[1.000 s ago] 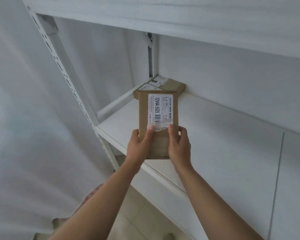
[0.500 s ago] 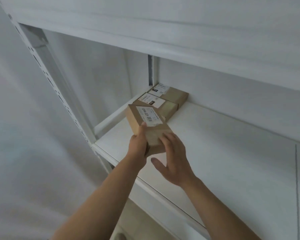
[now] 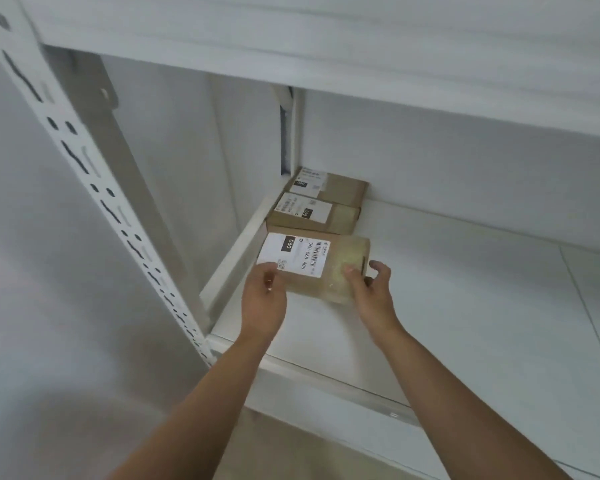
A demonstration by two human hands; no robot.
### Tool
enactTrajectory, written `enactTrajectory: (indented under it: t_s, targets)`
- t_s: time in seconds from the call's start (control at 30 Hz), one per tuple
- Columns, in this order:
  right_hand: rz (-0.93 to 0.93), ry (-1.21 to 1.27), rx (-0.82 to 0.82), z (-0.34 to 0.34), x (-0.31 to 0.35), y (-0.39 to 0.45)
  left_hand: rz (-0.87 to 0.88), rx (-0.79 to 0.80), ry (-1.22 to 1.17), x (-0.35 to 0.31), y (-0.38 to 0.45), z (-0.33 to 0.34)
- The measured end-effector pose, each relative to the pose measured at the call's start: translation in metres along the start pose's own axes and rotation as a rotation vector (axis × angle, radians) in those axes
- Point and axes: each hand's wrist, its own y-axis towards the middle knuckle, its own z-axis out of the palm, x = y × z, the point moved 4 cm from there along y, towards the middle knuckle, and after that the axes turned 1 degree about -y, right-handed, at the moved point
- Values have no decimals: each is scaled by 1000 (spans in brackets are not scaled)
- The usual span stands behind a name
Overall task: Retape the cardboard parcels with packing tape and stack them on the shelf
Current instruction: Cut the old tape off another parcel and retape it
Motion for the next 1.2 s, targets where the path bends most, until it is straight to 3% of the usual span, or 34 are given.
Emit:
enactTrajectory:
  t_s: [0.17, 0.43, 0.53, 0.7, 0.93, 1.03, 1.2]
  targets:
    - [106, 13, -90, 23, -15, 22, 294, 194, 505, 26, 23, 9]
    - [94, -182, -190, 44, -3, 31, 340, 273, 795, 35, 42, 13]
    - [61, -108, -151, 50, 4, 25, 353, 288, 803, 35, 46, 12]
    - [-3, -197, -101, 48, 1, 23, 388, 287, 838, 35, 52, 11]
    - [98, -242, -19, 24, -5, 12, 290, 195, 808, 17, 49, 24]
    - [111, -242, -11, -1, -9, 3, 358, 176, 714, 5, 33, 40]
    - [52, -286, -60, -63, -17, -19, 402, 337, 602, -8, -16, 94]
